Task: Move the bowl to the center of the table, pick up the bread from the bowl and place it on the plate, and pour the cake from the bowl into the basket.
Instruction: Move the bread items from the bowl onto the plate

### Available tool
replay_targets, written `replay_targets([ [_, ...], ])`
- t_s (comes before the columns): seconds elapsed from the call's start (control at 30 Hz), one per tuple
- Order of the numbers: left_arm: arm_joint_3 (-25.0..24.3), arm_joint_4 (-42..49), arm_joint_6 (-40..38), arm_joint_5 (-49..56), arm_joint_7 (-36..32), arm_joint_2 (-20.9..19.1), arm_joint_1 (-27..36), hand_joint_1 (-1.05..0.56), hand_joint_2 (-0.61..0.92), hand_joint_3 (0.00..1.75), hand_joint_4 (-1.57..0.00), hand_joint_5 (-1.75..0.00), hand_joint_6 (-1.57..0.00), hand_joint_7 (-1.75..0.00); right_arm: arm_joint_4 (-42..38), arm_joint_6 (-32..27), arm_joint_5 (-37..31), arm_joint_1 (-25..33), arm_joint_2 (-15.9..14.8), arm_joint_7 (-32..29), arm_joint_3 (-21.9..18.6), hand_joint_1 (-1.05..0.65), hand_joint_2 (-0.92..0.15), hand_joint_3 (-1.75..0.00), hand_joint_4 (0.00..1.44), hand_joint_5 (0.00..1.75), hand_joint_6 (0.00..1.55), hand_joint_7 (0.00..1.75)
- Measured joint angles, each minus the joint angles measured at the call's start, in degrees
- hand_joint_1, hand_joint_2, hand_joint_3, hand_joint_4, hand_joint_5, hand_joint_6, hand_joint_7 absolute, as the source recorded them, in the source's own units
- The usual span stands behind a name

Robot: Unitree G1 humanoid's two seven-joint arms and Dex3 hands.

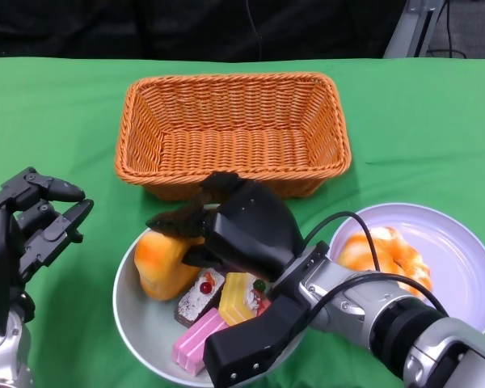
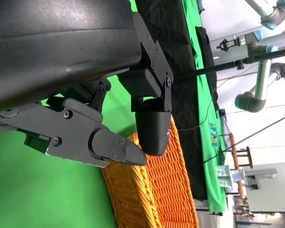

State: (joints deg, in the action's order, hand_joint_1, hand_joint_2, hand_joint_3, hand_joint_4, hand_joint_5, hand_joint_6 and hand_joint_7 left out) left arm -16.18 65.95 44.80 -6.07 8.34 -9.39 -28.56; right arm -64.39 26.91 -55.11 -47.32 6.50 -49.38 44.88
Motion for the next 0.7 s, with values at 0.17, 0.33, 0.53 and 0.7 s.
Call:
replay_targets([
  [0.17, 0.53, 0.0, -0.56, 0.88, -1.1, -0.48, 0.01, -0.28, 0.92, 0.09, -0.71, -1.68, -0.78, -1.25, -0.2, 0.0, 0.21, -0.19, 0.01, -0.4, -0.42, -0.28, -0.91, 0.0, 0.9, 0.68, 1.16, 0.01],
  [0.33, 0.47, 0.0, -0.85, 0.29, -0.96, -0.61, 0.01, -0.28, 0.92, 0.08, -0.78, -1.58, -0.84, -1.08, -0.17, 0.08, 0.56, -0.51, -0.01, -0.38, -1.0, -0.27, -0.89, 0.0, 0.72, 1.24, 1.19, 0.02],
  [0.53, 0.46, 0.0, -1.01, -0.19, -0.41, -0.64, 0.01, -0.27, 0.92, 0.09, -0.78, -1.67, -0.86, -1.12, 0.61, 0.98, 1.84, -0.54, -0.42, 1.12, -2.03, -0.28, -0.9, 0.0, 0.77, 1.08, 1.17, 0.0],
  [0.7, 0.73, 0.09, -1.0, 0.38, -1.13, -0.77, 0.01, -0.19, 0.92, 0.21, -0.74, -1.74, -0.84, -1.15, 2.75, 1.48, 2.71, -0.52, -1.32, 3.06, -3.2, -0.27, -0.92, -0.01, 0.81, 1.05, 1.1, 0.01],
])
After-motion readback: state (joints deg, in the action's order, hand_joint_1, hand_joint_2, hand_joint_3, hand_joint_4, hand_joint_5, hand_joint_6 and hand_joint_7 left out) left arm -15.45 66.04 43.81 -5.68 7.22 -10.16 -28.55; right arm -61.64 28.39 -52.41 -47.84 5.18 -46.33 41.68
